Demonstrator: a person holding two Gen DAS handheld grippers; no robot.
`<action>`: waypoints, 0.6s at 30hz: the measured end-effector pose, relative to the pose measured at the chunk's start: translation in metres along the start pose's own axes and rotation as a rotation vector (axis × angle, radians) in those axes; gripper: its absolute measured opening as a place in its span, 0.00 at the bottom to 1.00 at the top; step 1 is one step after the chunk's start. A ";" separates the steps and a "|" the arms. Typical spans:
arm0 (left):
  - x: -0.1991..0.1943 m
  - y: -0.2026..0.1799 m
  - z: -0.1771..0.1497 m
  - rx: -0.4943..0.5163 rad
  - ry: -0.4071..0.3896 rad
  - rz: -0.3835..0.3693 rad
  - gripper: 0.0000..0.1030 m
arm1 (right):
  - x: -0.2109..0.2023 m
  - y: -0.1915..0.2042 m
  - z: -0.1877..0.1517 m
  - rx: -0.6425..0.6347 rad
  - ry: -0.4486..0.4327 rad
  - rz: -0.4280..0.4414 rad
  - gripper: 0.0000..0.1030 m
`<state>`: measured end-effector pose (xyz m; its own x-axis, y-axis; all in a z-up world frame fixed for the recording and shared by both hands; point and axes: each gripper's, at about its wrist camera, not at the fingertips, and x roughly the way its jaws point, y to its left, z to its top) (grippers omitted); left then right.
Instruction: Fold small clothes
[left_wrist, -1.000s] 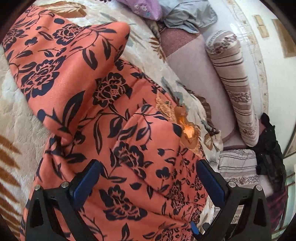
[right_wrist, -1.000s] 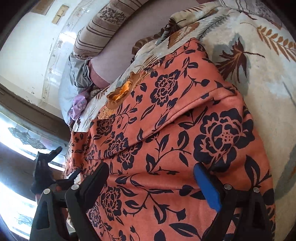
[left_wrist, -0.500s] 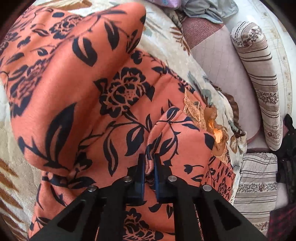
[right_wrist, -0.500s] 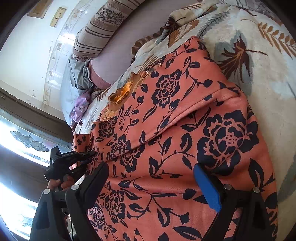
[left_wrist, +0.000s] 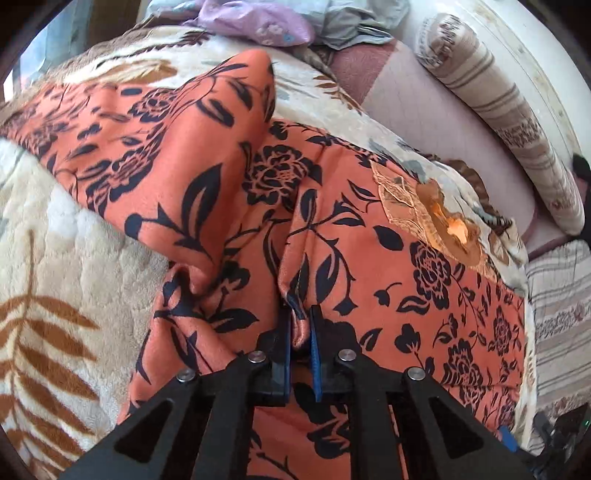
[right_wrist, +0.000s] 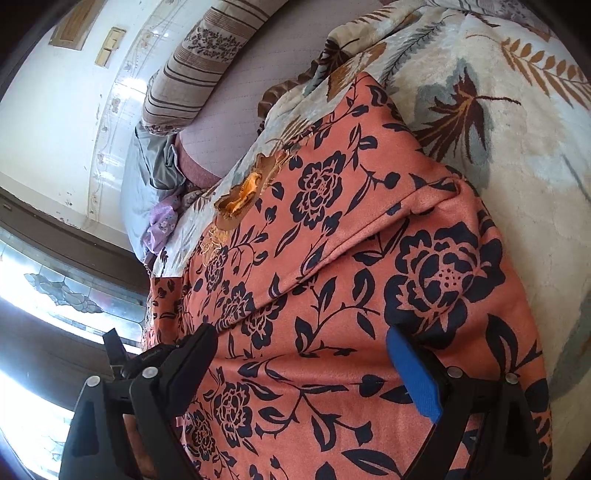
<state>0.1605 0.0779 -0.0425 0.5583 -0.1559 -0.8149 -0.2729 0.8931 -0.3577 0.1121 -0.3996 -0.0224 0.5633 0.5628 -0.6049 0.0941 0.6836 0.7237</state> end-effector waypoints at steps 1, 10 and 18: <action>-0.001 0.000 0.000 0.014 -0.005 0.003 0.11 | -0.003 -0.002 0.000 0.009 -0.011 0.004 0.92; -0.003 0.011 -0.006 0.024 -0.042 -0.075 0.11 | -0.032 0.014 0.025 -0.022 -0.084 0.047 0.92; 0.003 0.002 -0.004 0.045 -0.056 -0.038 0.11 | 0.034 -0.024 0.099 0.062 -0.013 -0.133 0.89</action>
<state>0.1589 0.0775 -0.0475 0.6105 -0.1670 -0.7742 -0.2161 0.9053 -0.3657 0.2101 -0.4432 -0.0277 0.5534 0.4625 -0.6927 0.2192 0.7215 0.6568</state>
